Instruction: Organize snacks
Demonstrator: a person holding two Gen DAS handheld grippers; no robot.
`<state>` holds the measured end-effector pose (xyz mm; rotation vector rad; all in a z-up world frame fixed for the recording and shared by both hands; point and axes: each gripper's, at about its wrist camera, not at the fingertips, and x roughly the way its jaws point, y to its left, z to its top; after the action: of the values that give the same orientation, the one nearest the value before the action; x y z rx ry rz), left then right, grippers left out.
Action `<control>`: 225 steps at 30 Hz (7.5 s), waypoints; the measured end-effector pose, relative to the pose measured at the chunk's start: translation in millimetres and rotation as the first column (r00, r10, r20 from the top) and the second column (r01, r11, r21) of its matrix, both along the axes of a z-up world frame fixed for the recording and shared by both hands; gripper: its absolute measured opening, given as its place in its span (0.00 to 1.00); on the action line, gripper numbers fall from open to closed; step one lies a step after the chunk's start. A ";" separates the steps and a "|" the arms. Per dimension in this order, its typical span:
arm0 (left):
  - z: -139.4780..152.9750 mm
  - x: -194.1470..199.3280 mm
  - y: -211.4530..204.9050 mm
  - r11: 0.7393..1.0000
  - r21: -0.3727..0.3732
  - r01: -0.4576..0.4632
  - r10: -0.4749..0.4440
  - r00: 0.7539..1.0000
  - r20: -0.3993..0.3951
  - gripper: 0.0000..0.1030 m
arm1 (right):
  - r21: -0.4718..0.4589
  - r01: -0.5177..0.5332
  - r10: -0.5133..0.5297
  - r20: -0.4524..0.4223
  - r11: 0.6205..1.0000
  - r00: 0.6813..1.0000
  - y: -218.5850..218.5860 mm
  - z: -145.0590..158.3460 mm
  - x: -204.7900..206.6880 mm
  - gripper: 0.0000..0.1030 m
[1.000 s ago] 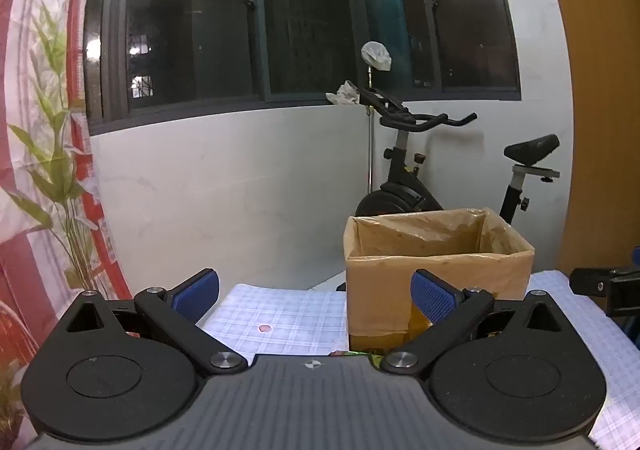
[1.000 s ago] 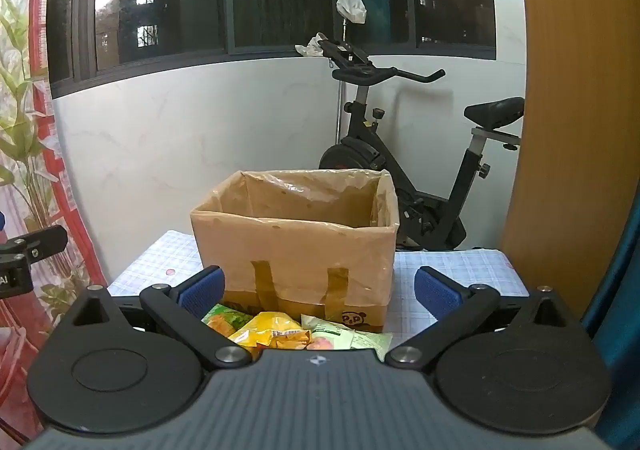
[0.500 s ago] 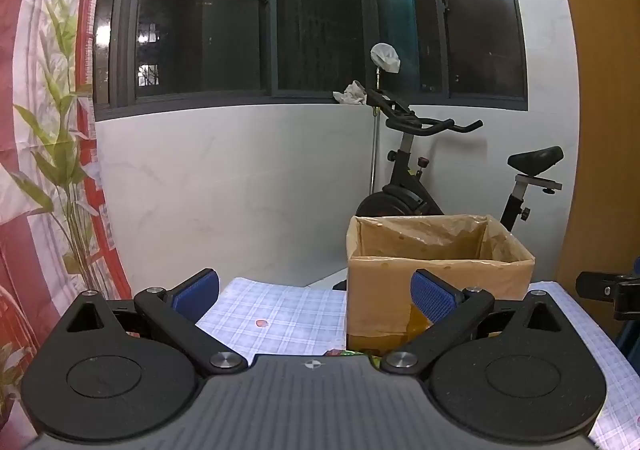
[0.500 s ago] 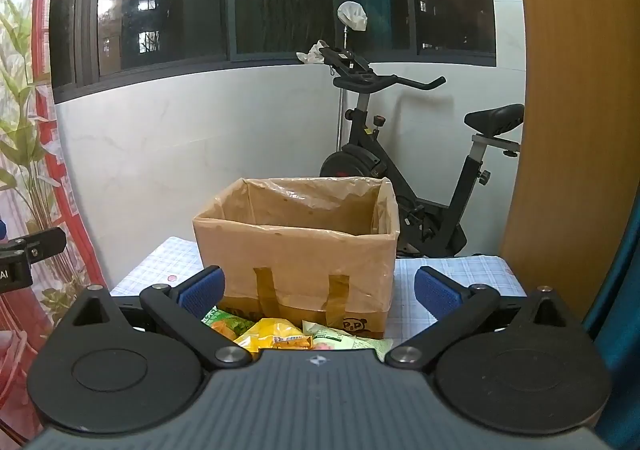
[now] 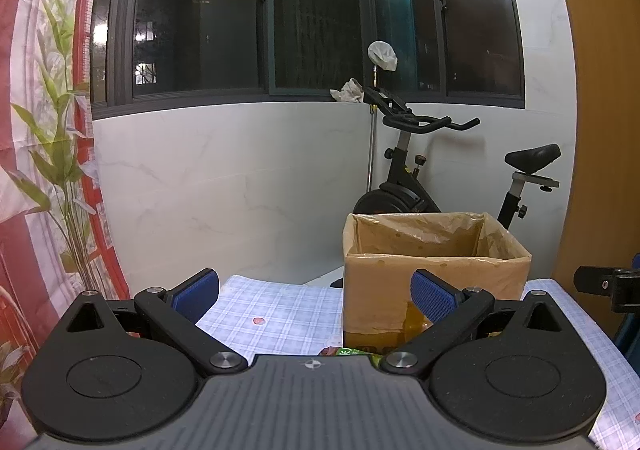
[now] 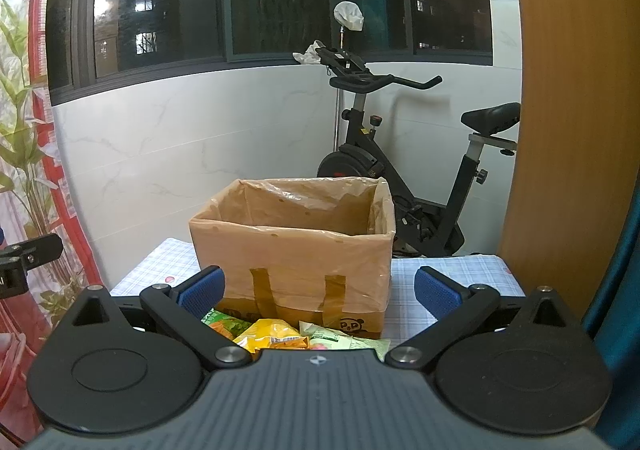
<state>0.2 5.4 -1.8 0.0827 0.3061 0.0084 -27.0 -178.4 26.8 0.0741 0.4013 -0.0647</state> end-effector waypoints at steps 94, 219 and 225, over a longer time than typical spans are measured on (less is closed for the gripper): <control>-81.6 100.6 44.4 0.997 -0.032 -0.069 0.066 0.993 -0.103 1.00 | 0.012 -0.039 0.039 -0.023 0.999 0.999 -34.4 -139.9 68.7 0.97; -134.8 157.1 69.9 0.891 -0.452 -0.038 -0.083 0.966 -0.246 0.69 | 0.281 -0.153 0.175 -0.056 0.948 0.983 -59.7 -146.7 110.6 0.52; -77.4 132.7 61.2 0.912 -0.402 0.082 -0.140 0.983 -0.118 0.69 | 0.275 -0.177 0.177 0.025 0.945 0.984 -62.6 -116.0 105.3 0.51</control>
<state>132.9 66.6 -79.2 -0.3046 0.4426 -0.1742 78.2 -241.0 -89.2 0.3136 0.4136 0.1700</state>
